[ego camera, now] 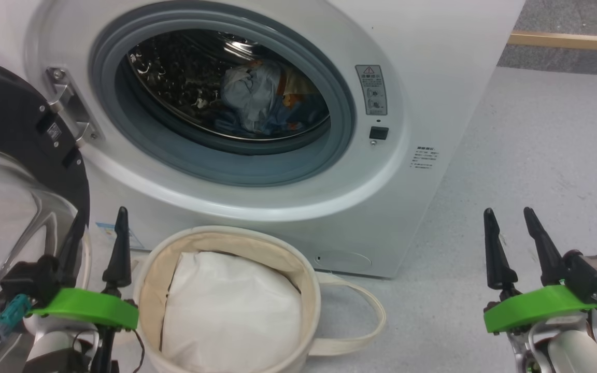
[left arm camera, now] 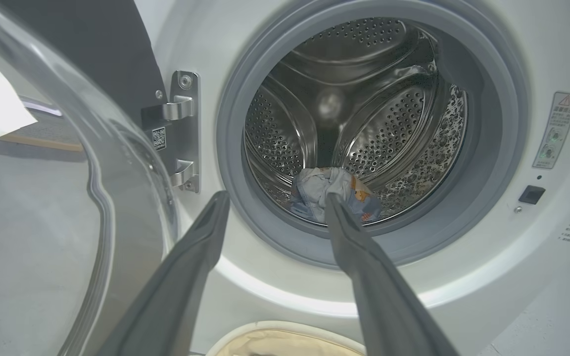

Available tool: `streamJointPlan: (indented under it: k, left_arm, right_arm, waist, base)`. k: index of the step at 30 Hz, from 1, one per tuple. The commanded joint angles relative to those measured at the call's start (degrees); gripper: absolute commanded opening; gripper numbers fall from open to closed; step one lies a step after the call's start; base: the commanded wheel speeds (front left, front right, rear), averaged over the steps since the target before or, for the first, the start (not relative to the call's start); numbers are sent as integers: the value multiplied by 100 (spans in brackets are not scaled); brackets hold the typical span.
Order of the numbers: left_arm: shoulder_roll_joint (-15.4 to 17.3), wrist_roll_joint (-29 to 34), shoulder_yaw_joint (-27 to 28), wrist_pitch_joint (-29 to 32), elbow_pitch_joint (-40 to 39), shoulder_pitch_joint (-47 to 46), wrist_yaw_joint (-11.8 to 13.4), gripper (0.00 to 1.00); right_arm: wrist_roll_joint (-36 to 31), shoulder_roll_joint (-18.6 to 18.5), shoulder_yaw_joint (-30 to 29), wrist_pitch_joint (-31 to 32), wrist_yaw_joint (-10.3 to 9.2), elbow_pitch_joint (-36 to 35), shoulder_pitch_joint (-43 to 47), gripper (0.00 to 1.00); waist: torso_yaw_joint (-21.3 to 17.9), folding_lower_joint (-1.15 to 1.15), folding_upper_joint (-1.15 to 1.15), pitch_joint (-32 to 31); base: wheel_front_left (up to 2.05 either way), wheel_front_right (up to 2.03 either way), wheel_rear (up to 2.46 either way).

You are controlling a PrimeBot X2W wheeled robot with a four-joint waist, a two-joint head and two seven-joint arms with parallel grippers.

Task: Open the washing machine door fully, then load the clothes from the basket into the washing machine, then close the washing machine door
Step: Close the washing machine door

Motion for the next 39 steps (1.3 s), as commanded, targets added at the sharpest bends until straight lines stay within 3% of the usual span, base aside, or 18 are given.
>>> streamJointPlan:
  k: [1, 21, 39]
  left_arm:
    - [119, -34, 229, -35, -221, -114, -33, 100]
    - [107, -102, 180, -35, -223, -136, -33, 100]
    - [143, -204, 87, -35, -269, -138, -33, 100]
  right_arm:
    - [17, -8, 115, -70, 3, -160, -23, 100]
    - [40, 34, 166, -70, 3, -164, -88, 100]
    - [122, 15, 249, -70, 3, -144, -105, 100]
  waist:
    - [4, 0, 0, 17]
    - [118, 0, 0, 90]
    - [346, 0, 0, 59]
  base:
    - [-67, 113, -46]
    - [-151, 186, -34]
    - [-24, 24, 0]
